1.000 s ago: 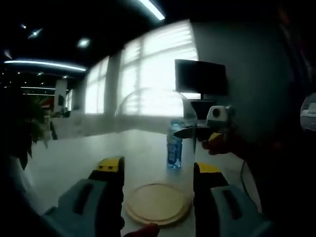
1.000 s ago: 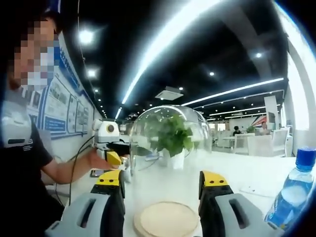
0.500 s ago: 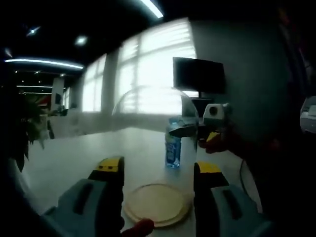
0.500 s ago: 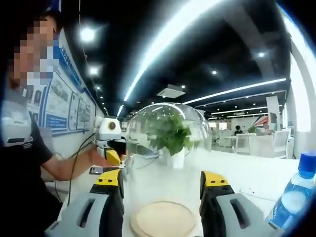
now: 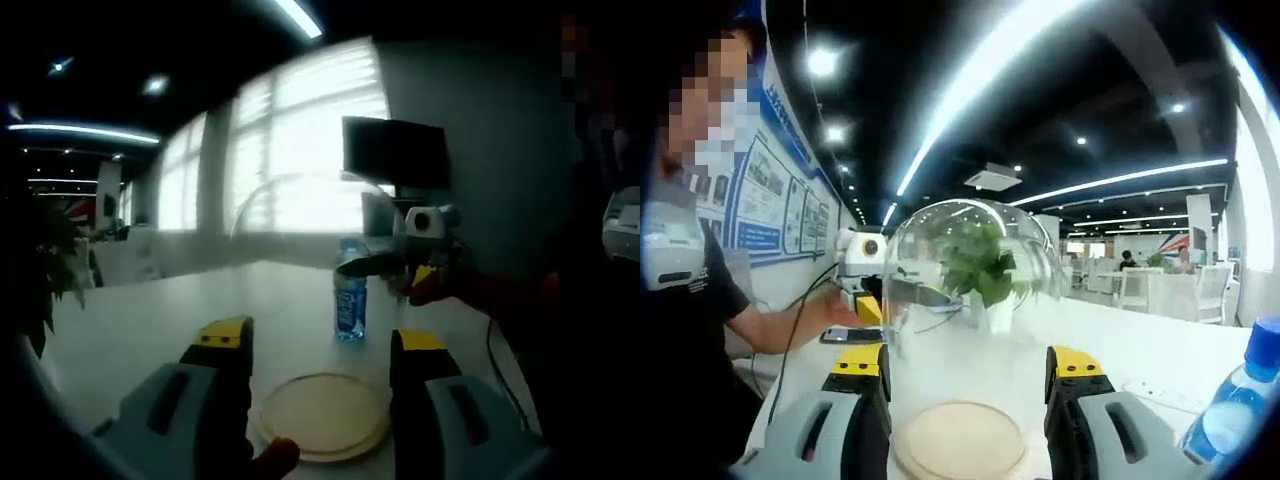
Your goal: Open the cover put in the Mizone put the cover back on
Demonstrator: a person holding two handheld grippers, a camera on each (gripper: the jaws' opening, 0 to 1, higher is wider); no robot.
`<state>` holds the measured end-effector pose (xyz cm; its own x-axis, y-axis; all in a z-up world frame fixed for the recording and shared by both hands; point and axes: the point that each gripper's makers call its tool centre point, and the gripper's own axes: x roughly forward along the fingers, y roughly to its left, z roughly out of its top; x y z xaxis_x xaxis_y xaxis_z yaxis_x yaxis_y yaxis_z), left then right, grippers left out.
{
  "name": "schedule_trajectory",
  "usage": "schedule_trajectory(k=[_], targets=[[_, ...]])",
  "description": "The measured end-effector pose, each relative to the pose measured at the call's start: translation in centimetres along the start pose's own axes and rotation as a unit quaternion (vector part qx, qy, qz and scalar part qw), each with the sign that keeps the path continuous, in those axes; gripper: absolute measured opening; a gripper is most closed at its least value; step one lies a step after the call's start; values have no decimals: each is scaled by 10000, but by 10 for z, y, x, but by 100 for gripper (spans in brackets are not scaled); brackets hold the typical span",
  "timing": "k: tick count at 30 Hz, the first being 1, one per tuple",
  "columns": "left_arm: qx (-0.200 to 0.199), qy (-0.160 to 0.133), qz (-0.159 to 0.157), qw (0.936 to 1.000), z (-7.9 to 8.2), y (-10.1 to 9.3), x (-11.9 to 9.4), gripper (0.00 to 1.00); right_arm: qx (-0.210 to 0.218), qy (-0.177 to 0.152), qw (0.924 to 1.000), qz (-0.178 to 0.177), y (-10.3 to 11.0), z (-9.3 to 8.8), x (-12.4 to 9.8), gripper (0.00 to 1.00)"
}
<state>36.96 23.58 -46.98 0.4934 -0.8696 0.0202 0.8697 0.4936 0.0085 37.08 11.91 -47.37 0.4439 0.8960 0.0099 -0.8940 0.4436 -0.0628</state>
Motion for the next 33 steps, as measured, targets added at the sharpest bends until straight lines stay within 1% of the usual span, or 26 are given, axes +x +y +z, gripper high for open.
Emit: schedule_trajectory(k=[5, 8, 12, 16, 26, 30, 33], targets=[[-129, 21, -112, 9999, 0, 1, 3, 51, 38, -2, 10000, 45, -2, -2, 1, 56], [-43, 47, -137, 9999, 0, 3, 5, 51, 48, -61, 9999, 131, -1, -1, 5, 58], [33, 193, -262, 9995, -2, 3, 10, 55, -40, 2, 9998, 172, -2, -2, 9, 59], [76, 256, -316, 9991, -4, 5, 12, 55, -99, 1, 9997, 225, -4, 0, 10, 59], [-118, 112, -589, 9981, -6, 8, 15, 58, -52, 26, 9991, 426, -5, -1, 14, 62], [-122, 131, -675, 9976, -7, 8, 17, 60, -156, 93, 9987, 482, -5, -1, 15, 62], [-73, 211, -753, 9969, -9, 8, 21, 62, -116, 154, 9983, 546, -6, 0, 18, 64]])
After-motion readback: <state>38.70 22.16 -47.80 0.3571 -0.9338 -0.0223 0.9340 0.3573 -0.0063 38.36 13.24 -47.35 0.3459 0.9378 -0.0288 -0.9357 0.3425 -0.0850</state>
